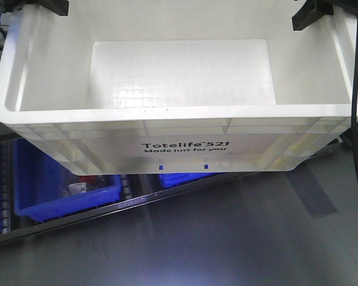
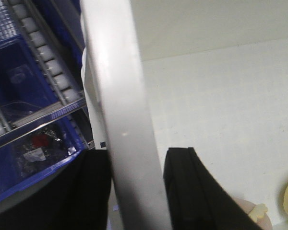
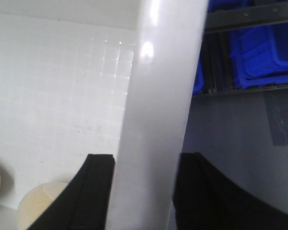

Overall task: Place moving items into box and shelve
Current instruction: 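Hold the tote with both grippers while the base aligns with the shelf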

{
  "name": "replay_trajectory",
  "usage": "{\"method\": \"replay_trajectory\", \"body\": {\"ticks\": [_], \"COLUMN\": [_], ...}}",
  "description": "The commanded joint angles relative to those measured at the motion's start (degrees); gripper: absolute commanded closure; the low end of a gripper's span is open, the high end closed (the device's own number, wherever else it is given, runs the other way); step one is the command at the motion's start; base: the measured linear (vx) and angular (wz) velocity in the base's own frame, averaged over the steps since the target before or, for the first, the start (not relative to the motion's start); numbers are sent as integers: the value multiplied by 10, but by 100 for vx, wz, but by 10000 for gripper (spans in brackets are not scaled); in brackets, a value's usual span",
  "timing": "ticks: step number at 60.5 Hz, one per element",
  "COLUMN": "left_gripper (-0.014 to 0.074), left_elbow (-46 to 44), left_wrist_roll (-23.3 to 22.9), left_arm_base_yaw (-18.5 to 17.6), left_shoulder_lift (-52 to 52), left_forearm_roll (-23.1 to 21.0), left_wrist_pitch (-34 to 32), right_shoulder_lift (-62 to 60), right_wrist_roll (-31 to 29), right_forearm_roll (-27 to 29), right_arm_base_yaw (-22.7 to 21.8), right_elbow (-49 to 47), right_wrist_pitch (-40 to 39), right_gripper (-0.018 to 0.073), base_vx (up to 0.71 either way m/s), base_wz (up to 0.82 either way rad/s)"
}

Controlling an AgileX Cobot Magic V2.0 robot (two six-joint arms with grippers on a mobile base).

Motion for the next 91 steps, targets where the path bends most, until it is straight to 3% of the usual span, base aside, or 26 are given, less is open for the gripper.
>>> {"method": "replay_trajectory", "body": {"ticks": [1, 46, 91], "left_gripper": [603, 603, 603], "left_elbow": [-22, -22, -22], "left_wrist_roll": [10, 10, 10], "left_arm_base_yaw": [-4, -4, -4], "left_shoulder_lift": [-35, -35, -35], "left_forearm_roll": [-42, -42, -42], "left_wrist_pitch": [-64, -63, -63], "right_shoulder_lift": [-27, -27, -27], "right_wrist_roll": [10, 10, 10], "right_forearm_roll": [3, 3, 3], "right_arm_base_yaw": [-2, -2, -2], "right_elbow": [-23, -23, -23], "right_wrist_pitch": [-4, -4, -4], "right_gripper": [564, 564, 564], "base_vx": [16, 12, 8], "base_wz": [61, 51, 14]}}
